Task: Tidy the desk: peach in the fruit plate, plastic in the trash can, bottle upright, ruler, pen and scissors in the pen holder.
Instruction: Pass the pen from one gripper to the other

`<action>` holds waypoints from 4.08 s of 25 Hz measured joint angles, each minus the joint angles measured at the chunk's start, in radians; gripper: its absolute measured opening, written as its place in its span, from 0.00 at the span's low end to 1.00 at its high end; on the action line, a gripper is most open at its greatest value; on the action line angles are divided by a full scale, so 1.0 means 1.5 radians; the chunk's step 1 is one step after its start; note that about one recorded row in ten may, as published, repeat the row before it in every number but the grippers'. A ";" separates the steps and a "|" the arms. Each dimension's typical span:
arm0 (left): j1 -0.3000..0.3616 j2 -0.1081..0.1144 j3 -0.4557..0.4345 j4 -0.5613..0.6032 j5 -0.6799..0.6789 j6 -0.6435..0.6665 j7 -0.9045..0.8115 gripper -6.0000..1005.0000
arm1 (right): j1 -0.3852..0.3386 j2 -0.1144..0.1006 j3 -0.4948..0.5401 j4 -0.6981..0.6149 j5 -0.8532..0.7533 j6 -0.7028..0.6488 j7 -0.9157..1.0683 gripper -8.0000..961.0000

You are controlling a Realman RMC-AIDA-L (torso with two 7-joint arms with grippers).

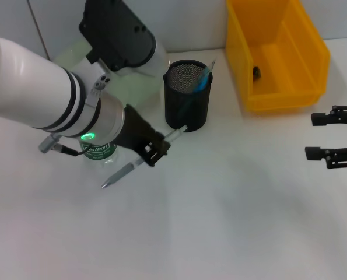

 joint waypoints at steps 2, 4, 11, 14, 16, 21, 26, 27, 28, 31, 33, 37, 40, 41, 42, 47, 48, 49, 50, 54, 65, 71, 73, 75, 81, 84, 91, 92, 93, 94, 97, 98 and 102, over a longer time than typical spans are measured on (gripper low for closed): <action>0.003 0.000 0.002 0.012 -0.002 -0.005 0.000 0.13 | -0.004 0.000 0.014 0.000 0.000 0.001 -0.004 0.82; 0.006 0.000 0.003 0.040 -0.008 -0.022 0.000 0.13 | -0.016 0.004 0.035 0.000 0.001 0.000 -0.016 0.82; 0.011 0.002 0.005 0.091 -0.034 -0.050 0.012 0.12 | -0.039 0.011 0.057 -0.007 0.009 -0.007 -0.027 0.82; 0.018 0.002 0.005 0.120 -0.043 -0.083 0.027 0.12 | -0.041 0.016 0.061 -0.008 0.010 -0.004 -0.028 0.82; 0.027 0.002 0.005 0.129 -0.062 -0.118 0.047 0.12 | -0.042 0.019 0.061 -0.008 0.010 -0.002 -0.031 0.82; 0.056 0.004 0.005 0.137 -0.136 -0.204 0.132 0.12 | -0.043 0.024 0.058 -0.011 0.006 -0.001 -0.034 0.82; 0.078 0.003 0.013 0.126 -0.195 -0.283 0.212 0.12 | -0.045 0.026 0.056 -0.009 0.004 0.002 -0.035 0.82; 0.080 0.004 0.014 0.120 -0.208 -0.295 0.227 0.12 | -0.045 0.026 0.055 -0.009 0.003 0.002 -0.036 0.82; 0.084 0.003 0.014 0.108 -0.238 -0.319 0.259 0.12 | -0.045 0.026 0.055 -0.008 0.003 0.003 -0.036 0.82; 0.089 0.003 0.014 0.094 -0.271 -0.344 0.295 0.12 | -0.045 0.026 0.053 -0.008 0.003 0.003 -0.036 0.82; 0.095 0.003 0.014 0.072 -0.329 -0.377 0.354 0.12 | -0.045 0.026 0.047 -0.006 0.003 0.011 -0.036 0.82; 0.102 0.003 0.011 0.042 -0.416 -0.402 0.441 0.12 | -0.045 0.026 0.040 -0.006 0.002 0.017 -0.037 0.82; 0.105 0.004 -0.002 -0.016 -0.587 -0.415 0.601 0.12 | -0.043 0.026 0.037 -0.005 0.002 0.019 -0.036 0.82; 0.105 0.004 -0.002 -0.016 -0.587 -0.415 0.601 0.12 | -0.043 0.026 0.037 -0.005 0.002 0.019 -0.036 0.82; 0.105 0.004 -0.002 -0.016 -0.587 -0.415 0.601 0.12 | -0.043 0.026 0.037 -0.005 0.002 0.019 -0.035 0.82; 0.099 0.001 -0.015 -0.117 -0.783 -0.428 0.820 0.12 | -0.042 0.027 0.032 -0.005 0.001 0.019 -0.031 0.82; 0.097 0.001 -0.015 -0.135 -0.826 -0.429 0.864 0.12 | -0.042 0.027 0.030 -0.005 0.001 0.019 -0.031 0.82; 0.097 0.001 -0.015 -0.135 -0.826 -0.429 0.864 0.12 | -0.042 0.027 0.030 -0.005 0.001 0.019 -0.031 0.82; 0.095 0.001 -0.013 -0.162 -0.884 -0.428 0.926 0.12 | -0.042 0.028 0.029 -0.005 0.001 0.019 -0.031 0.82; 0.082 0.000 -0.008 -0.235 -1.026 -0.409 1.068 0.12 | -0.042 0.029 0.029 -0.005 0.001 0.019 -0.030 0.82; 0.040 0.001 -0.022 -0.400 -1.239 -0.271 1.225 0.12 | -0.045 0.053 0.055 -0.018 0.039 0.038 -0.051 0.82; 0.051 0.000 -0.023 -0.441 -1.274 -0.219 1.231 0.12 | -0.069 0.066 0.096 0.013 0.158 0.039 -0.119 0.82; 0.052 0.000 -0.023 -0.475 -1.290 -0.172 1.231 0.12 | -0.083 0.068 0.097 0.027 0.214 0.036 -0.138 0.82; 0.052 0.000 -0.024 -0.487 -1.295 -0.154 1.231 0.12 | -0.087 0.069 0.096 0.033 0.232 0.030 -0.146 0.82; 0.052 0.000 -0.022 -0.538 -1.320 -0.099 1.236 0.11 | -0.073 0.073 0.093 0.071 0.242 0.029 -0.171 0.82; 0.051 0.000 -0.021 -0.544 -1.321 -0.098 1.239 0.11 | -0.061 0.082 0.089 0.082 0.241 0.033 -0.184 0.82; 0.041 -0.001 -0.017 -0.583 -1.324 -0.098 1.263 0.11 | -0.029 0.087 0.087 0.156 0.244 0.032 -0.235 0.82; 0.041 -0.001 -0.017 -0.583 -1.324 -0.098 1.263 0.11 | -0.023 0.087 0.087 0.180 0.245 0.033 -0.255 0.82; 0.041 -0.001 -0.017 -0.583 -1.324 -0.098 1.263 0.11 | -0.023 0.087 0.087 0.180 0.245 0.033 -0.255 0.82; 0.041 -0.001 -0.012 -0.586 -1.328 -0.102 1.268 0.11 | -0.019 0.087 0.089 0.197 0.245 0.033 -0.270 0.82; 0.042 -0.001 -0.004 -0.594 -1.345 -0.105 1.289 0.11 | -0.005 0.087 0.094 0.244 0.254 0.035 -0.318 0.82; 0.042 -0.001 -0.004 -0.594 -1.345 -0.105 1.289 0.11 | 0.002 0.087 0.093 0.271 0.266 0.039 -0.342 0.82; 0.040 -0.001 -0.002 -0.609 -1.349 -0.107 1.298 0.11 | 0.016 0.089 0.093 0.311 0.274 0.054 -0.371 0.82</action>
